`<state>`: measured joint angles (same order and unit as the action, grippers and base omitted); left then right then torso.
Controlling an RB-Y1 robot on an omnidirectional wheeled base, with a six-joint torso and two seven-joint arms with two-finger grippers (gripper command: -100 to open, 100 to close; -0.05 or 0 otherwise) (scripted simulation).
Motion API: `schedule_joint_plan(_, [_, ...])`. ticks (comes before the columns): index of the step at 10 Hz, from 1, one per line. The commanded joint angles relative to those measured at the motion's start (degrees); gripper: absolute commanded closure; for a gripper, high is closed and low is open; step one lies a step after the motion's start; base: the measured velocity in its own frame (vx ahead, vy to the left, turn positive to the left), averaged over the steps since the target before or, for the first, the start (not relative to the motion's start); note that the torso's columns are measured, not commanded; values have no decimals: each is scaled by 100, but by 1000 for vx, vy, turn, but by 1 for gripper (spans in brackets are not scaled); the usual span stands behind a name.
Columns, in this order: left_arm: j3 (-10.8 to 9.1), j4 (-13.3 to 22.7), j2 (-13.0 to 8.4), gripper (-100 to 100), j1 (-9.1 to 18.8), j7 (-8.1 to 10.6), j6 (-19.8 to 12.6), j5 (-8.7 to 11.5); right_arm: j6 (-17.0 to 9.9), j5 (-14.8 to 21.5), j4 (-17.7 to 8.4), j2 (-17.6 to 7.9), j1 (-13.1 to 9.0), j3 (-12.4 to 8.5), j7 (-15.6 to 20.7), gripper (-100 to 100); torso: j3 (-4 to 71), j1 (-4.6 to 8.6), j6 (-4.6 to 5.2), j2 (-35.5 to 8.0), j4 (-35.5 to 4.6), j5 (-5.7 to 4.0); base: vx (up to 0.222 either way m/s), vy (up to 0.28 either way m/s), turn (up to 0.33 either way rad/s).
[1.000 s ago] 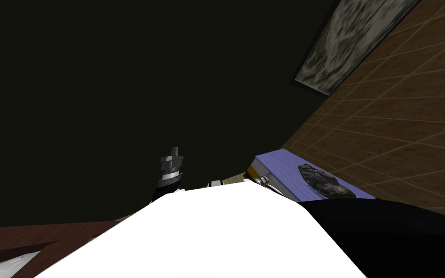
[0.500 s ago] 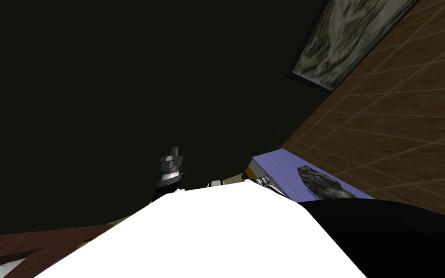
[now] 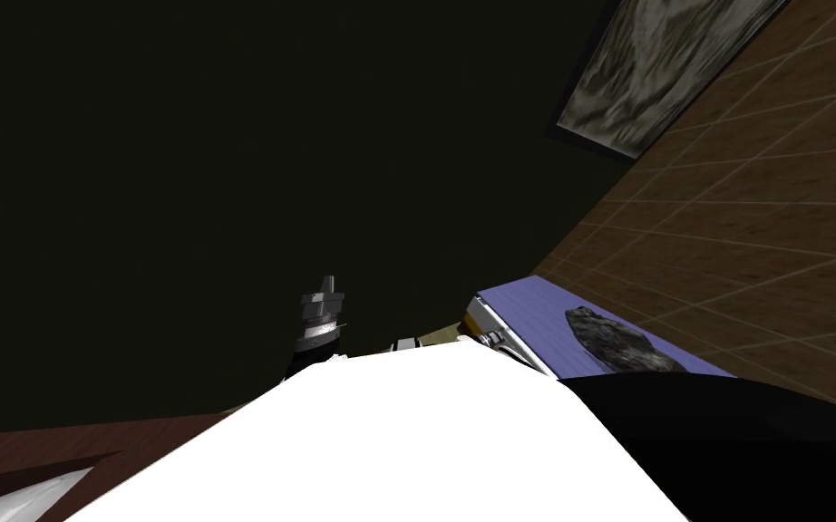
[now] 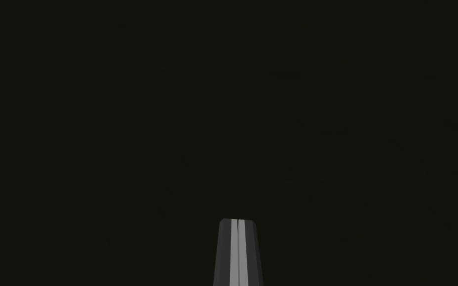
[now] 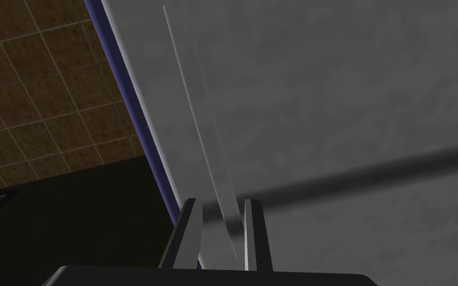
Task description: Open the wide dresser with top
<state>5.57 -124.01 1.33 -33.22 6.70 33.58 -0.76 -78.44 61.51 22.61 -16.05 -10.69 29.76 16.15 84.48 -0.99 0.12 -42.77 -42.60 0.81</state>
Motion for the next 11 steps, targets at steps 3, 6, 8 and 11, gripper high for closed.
schedule_joint_plan(3, [-1, 0, -1, 0, 0, 0, 0, 0, -8, -13, 74, 16, -24, -11, 85, 100, 8, 42, 2, 9, -4, 1, -24, 96, -4])
schedule_joint_plan(6, [0, 0, 0, 0, 0, 0, 0, 0, -188, 25, 200, 64, -80, -13, 230, 100, 2, -9, -8, 4, -3, 2, -48, 169, -23])
schedule_joint_plan(8, [1, 0, 1, 0, 0, 0, 0, 0, -268, 46, 231, 79, -117, -14, 272, 100, -3, 4, 0, -8, -7, 5, -61, 176, -13])
schedule_joint_plan(11, [-1, 0, -1, 0, 0, 0, 0, 0, -330, 57, 419, 171, -42, 2, 382, 100, 8, 31, -3, 15, 3, -16, -23, 109, -11])
